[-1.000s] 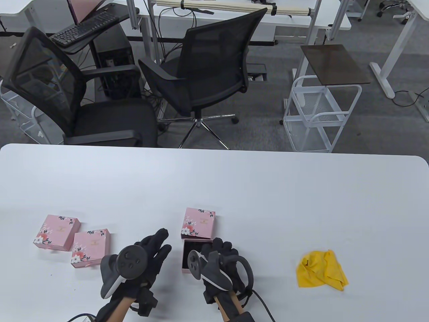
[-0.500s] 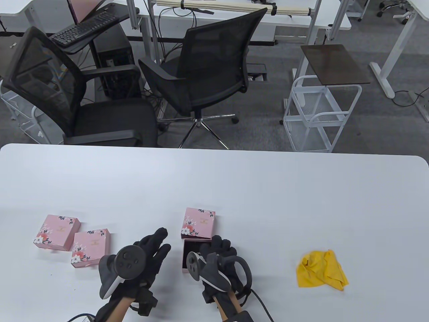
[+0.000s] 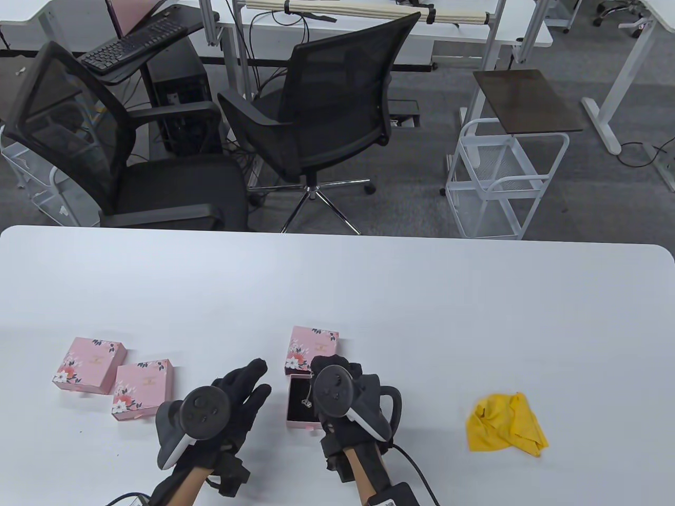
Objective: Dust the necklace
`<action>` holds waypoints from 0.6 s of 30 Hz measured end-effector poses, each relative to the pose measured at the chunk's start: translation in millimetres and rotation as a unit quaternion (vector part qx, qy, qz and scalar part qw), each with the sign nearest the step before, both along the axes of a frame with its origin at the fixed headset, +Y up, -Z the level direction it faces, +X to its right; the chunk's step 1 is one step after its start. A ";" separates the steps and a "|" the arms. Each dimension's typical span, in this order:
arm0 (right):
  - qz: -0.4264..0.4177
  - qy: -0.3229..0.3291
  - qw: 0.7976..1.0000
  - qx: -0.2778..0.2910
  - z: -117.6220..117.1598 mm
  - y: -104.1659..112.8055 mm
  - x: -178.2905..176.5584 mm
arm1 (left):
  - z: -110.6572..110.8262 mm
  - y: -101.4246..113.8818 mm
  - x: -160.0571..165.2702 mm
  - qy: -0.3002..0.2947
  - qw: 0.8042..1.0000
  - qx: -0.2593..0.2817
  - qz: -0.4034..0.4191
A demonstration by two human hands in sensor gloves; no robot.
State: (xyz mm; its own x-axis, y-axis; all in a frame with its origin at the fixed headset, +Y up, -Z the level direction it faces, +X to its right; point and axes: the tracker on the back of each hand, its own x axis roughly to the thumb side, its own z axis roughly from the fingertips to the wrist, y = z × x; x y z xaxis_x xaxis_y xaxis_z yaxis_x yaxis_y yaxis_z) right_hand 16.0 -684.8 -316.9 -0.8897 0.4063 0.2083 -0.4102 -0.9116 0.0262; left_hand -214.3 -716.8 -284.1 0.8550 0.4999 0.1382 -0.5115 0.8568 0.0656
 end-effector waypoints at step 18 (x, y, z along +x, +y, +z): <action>-0.243 0.072 0.967 0.022 10.2 54.2 14.3 | -16.9 51.2 44.7 -0.043 0.990 0.031 0.130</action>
State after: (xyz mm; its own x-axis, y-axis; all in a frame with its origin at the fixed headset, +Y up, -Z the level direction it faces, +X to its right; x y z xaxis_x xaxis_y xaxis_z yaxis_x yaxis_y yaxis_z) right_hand 30.4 -630.6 -306.7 -0.5564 0.7571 0.3425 -0.7854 -0.6137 0.0807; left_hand -169.5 -665.6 -301.1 0.6818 0.6898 0.2434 -0.7206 0.6907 0.0608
